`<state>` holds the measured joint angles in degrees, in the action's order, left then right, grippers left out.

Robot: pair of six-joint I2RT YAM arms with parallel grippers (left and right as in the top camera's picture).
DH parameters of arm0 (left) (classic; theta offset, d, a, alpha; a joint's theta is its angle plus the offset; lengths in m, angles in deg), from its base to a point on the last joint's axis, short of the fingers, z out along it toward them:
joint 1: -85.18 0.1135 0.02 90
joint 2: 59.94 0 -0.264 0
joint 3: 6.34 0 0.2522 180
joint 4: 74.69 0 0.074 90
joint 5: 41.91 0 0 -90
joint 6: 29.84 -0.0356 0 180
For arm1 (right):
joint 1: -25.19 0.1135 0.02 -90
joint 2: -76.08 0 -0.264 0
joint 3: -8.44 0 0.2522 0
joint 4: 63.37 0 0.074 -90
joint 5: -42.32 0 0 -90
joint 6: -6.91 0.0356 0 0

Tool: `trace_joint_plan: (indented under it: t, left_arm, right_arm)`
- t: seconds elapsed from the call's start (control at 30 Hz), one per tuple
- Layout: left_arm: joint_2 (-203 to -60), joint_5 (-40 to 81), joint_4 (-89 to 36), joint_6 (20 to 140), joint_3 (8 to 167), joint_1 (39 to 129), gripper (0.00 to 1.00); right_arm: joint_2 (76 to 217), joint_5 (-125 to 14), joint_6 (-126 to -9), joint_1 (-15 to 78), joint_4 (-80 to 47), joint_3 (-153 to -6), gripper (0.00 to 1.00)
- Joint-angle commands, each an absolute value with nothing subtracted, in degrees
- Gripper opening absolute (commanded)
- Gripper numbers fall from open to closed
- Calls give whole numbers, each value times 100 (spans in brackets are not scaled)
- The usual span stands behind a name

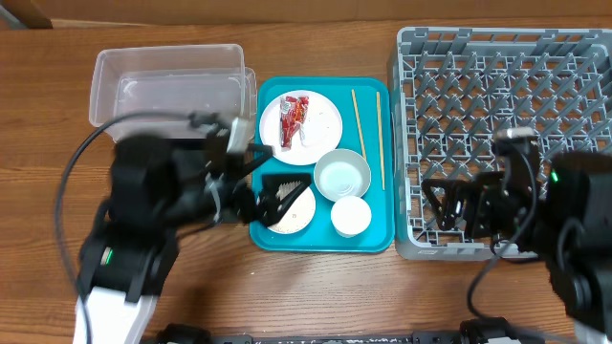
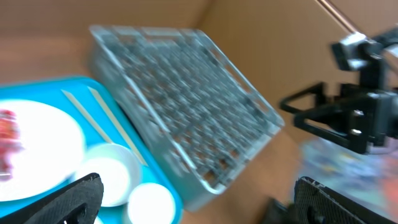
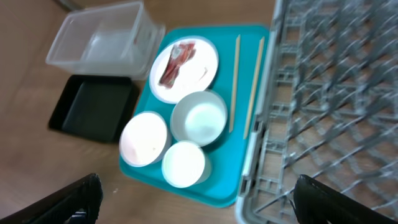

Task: Sort waste into correct bins and load items into the dishwasher
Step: 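Reach the left gripper down to the small white cup, then grasp the white cup with the left gripper and lift it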

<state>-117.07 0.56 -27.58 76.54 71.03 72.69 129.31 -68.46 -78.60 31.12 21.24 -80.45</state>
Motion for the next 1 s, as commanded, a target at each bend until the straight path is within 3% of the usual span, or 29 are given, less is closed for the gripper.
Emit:
trace_joint_plan:
  t: [0.0, 0.1, 0.2, 0.3, 0.33, 0.43, 0.53, 0.73, 0.87, 0.97]
  left_arm:
    - [-12338, -1611, -2726, 7927, 7285, 7277, 100]
    - [-12889, -2405, -2776, 8223, 7282, 7275, 100]
    - [-13311, -2455, -2669, 8177, 7282, 7205, 100]
    - [-13444, -1093, -1961, 8185, 7282, 6834, 98]
    - [-13440, -180, -1580, 8229, 7282, 6626, 93]
    - [-13462, 2052, -818, 8513, 7282, 5966, 84]
    - [-13525, 3446, -610, 8581, 7282, 5251, 79]
    - [-13986, 4935, -953, 8703, 7282, 4119, 73]
    - [-14487, 5002, -1432, 8703, 7282, 3758, 70]
    - [-14837, 5083, -1593, 8703, 7282, 3715, 61]
  right_arm:
    - [13244, -7510, -7836, 3090, 2349, -8325, 100]
    - [13458, -7615, -7748, 3088, 2375, -8325, 100]
    - [13561, -7294, -7248, 3044, 2286, -8325, 97]
    - [13572, -6557, -6463, 2815, 2255, -8343, 100]
    - [13572, -6411, -6277, 2662, 2259, -8351, 100]
    - [13561, -6492, -6181, 2343, 2257, -8380, 100]
    - [13561, -6577, -6181, 2151, 2246, -8382, 100]
    - [13561, -6577, -6181, 2126, 2288, -8382, 100]
    - [13561, -6579, -6181, 2126, 2334, -8382, 100]
    - [13561, -6579, -6181, 2126, 2366, -8382, 100]
